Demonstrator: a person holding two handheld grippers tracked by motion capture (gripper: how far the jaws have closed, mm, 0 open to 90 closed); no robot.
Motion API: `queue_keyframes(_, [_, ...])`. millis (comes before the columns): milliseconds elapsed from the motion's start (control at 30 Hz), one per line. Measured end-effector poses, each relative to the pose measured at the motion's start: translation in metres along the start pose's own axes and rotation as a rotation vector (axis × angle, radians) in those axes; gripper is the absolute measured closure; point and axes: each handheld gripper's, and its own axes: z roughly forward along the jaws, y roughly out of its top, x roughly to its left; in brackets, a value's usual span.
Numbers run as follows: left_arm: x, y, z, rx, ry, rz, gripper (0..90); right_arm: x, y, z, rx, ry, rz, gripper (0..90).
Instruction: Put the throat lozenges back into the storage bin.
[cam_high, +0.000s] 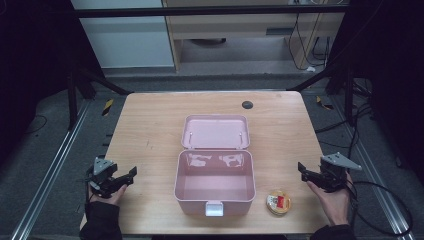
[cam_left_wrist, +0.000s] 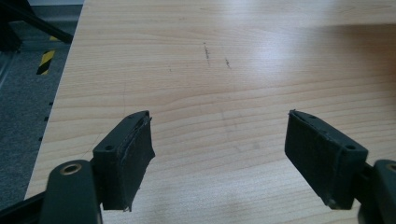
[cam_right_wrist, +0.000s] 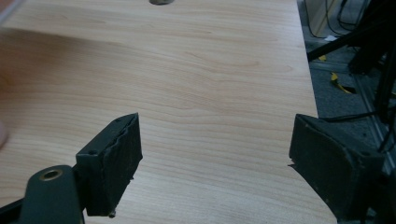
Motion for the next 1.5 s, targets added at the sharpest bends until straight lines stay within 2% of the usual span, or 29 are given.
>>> queue_keyframes(67, [0.000,0.000,0.000,0.002,0.001,0.002,22.5,0.001,0.004,-0.003,-0.005,0.000,-0.034,16.0])
queue_keyframes(133, [-0.001,0.000,0.000,0.002,0.005,0.004,22.5,0.001,0.006,-0.005,-0.006,0.005,-0.042,15.7])
queue_keyframes(300, [-0.002,-0.001,0.000,0.004,0.008,0.012,22.7,0.009,0.017,-0.014,0.006,0.078,-0.093,15.9])
queue_keyframes(333, [-0.002,-0.001,0.000,0.004,0.008,0.012,22.7,0.009,0.017,-0.014,0.006,0.078,-0.093,15.9])
queue_keyframes(367, [-0.002,-0.002,0.001,0.011,0.007,0.014,22.7,0.013,0.021,-0.016,0.024,0.107,-0.129,15.1])
queue_keyframes(400, [-0.002,-0.002,0.001,0.011,0.007,0.014,22.6,0.013,0.021,-0.016,0.024,0.107,-0.129,15.1])
queue_keyframes(433, [-0.002,-0.002,0.001,0.012,0.010,0.015,22.6,0.017,0.025,-0.018,0.035,0.131,-0.158,14.9])
queue_keyframes(467, [-0.002,-0.002,0.001,0.013,0.010,0.015,22.6,0.017,0.025,-0.018,0.035,0.131,-0.158,14.9])
queue_keyframes(533, [-0.001,-0.002,0.001,0.010,0.011,0.014,22.7,0.023,0.033,-0.022,0.044,0.154,-0.197,13.6])
queue_keyframes(567, [-0.001,-0.002,0.001,0.010,0.011,0.014,22.7,0.023,0.033,-0.022,0.044,0.154,-0.197,13.6])
queue_keyframes(633, [-0.001,-0.002,0.001,0.016,0.012,0.017,22.8,0.027,0.043,-0.024,0.049,0.185,-0.240,11.7])
queue_keyframes(767, [-0.001,-0.003,0.002,0.025,0.011,0.022,22.8,0.032,0.053,-0.025,0.061,0.202,-0.298,11.0])
queue_keyframes(800, [-0.001,-0.003,0.002,0.025,0.011,0.022,22.8,0.032,0.053,-0.025,0.061,0.202,-0.298,11.0])
queue_keyframes(867, [-0.002,-0.003,0.003,0.025,0.012,0.025,22.8,0.036,0.058,-0.025,0.077,0.220,-0.357,10.2])
queue_keyframes(967, [-0.002,-0.003,0.004,0.029,0.012,0.028,22.8,0.039,0.061,-0.025,0.087,0.240,-0.383,9.6])
queue_keyframes(1000, [-0.002,-0.003,0.004,0.029,0.012,0.029,22.8,0.042,0.063,-0.025,0.100,0.270,-0.408,9.2])
queue_keyframes(1100, [-0.003,-0.003,0.005,0.034,0.010,0.033,22.8,0.047,0.065,-0.024,0.124,0.309,-0.454,8.6])
queue_keyframes(1133, [-0.003,-0.003,0.005,0.035,0.009,0.034,22.8,0.047,0.065,-0.024,0.124,0.309,-0.454,8.6])
queue_keyframes(1200, [-0.003,-0.004,0.006,0.038,0.008,0.037,22.8,0.049,0.065,-0.023,0.140,0.335,-0.476,8.3])
queue_keyframes(1233, [-0.003,-0.004,0.006,0.038,0.007,0.038,22.8,0.052,0.066,-0.021,0.156,0.361,-0.502,7.8])
queue_keyframes(1300, [-0.003,-0.004,0.006,0.040,0.006,0.039,22.8,0.053,0.066,-0.021,0.166,0.371,-0.515,7.8])
queue_keyframes(1333, [-0.003,-0.004,0.006,0.040,0.006,0.039,22.8,0.056,0.065,-0.021,0.188,0.398,-0.541,7.7])
queue_keyframes(1500, [-0.004,-0.004,0.007,0.049,0.005,0.046,22.8,0.060,0.062,-0.018,0.247,0.429,-0.598,7.9])
